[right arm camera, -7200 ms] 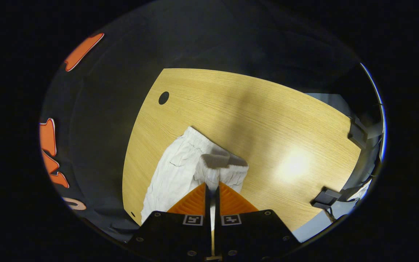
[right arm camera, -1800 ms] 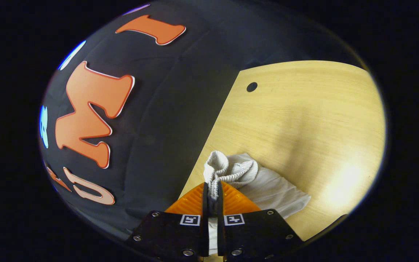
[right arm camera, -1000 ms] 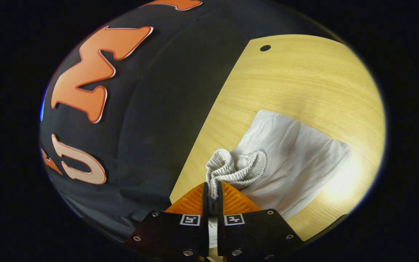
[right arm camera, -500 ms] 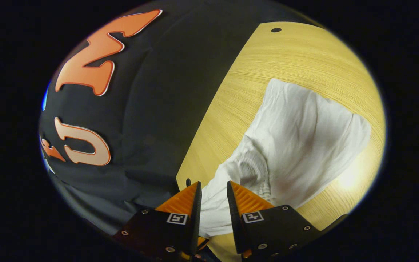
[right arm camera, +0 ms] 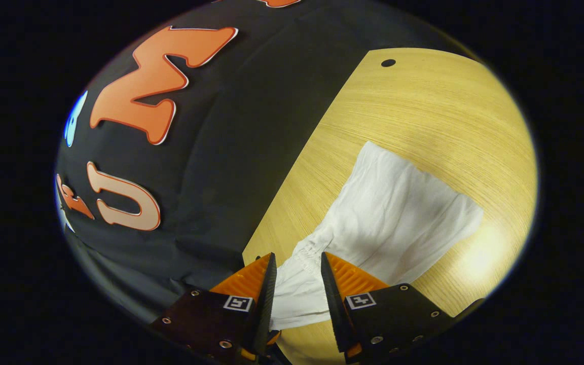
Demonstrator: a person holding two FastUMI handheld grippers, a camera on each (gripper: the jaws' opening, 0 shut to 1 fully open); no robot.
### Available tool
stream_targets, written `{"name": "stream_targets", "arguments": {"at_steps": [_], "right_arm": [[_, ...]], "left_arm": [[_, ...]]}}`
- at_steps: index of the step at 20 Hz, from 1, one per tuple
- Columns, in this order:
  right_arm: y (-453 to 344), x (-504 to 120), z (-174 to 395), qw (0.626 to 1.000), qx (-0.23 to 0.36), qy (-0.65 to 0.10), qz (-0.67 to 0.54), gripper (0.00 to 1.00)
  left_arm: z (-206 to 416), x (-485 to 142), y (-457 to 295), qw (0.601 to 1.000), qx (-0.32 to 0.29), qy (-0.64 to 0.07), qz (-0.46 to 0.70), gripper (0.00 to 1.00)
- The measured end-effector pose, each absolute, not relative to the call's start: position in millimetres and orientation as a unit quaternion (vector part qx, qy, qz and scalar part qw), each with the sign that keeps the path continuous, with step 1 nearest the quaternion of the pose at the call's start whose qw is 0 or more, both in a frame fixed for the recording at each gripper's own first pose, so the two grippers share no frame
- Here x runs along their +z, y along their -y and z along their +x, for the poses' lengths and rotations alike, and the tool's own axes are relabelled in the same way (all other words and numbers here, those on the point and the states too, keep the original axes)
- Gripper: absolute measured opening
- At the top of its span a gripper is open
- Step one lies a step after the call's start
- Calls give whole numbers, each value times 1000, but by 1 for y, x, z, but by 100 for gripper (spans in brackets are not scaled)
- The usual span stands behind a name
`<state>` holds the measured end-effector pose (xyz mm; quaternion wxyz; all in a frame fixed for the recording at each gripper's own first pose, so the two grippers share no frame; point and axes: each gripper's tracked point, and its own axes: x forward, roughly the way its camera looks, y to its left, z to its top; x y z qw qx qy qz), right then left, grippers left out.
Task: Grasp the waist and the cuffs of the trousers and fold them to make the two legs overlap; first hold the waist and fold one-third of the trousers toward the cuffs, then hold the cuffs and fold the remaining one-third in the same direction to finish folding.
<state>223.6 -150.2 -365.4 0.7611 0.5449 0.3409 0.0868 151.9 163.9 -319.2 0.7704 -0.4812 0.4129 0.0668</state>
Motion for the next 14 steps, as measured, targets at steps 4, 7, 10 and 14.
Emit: {"name": "stream_targets", "arguments": {"at_steps": [4, 7, 10, 14], "right_arm": [[176, -361, 217, 764, 75, -321, 555, 60], [197, -361, 212, 769, 63, -309, 556, 62], [212, -361, 208, 766, 51, -297, 567, 62], [225, -364, 197, 762, 41, -292, 576, 62]], "left_arm": [[140, -322, -174, 757, 80, -425, -490, 98], [128, -323, -177, 745, 87, -430, -502, 99], [136, -324, -177, 744, 97, -412, -516, 98], [164, -327, -168, 760, 96, -390, -510, 96]]}}
